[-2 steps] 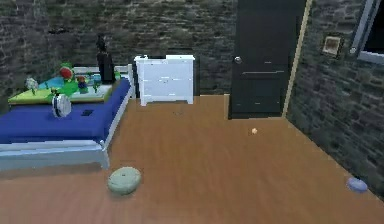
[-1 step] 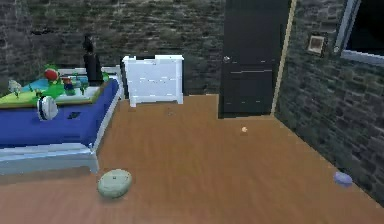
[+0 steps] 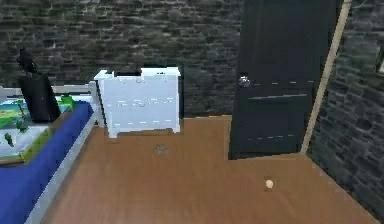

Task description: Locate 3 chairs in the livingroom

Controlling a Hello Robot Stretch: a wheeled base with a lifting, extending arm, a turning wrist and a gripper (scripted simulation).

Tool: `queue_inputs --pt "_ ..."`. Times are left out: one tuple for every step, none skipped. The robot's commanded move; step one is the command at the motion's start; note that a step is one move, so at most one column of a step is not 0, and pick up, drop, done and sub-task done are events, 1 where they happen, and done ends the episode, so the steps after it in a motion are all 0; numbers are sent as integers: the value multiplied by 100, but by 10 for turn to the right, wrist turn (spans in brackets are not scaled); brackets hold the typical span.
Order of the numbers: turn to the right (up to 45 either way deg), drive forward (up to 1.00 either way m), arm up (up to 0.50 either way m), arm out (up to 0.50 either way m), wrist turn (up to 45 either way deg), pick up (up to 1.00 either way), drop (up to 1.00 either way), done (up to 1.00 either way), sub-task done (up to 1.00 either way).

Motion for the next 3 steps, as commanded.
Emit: queue_inputs --pt "0 100 0 0 0 0 0 0 0" --pt "0 80 0 0 0 0 0 0 0" --pt "450 0 0 0 0 0 0 0 0"
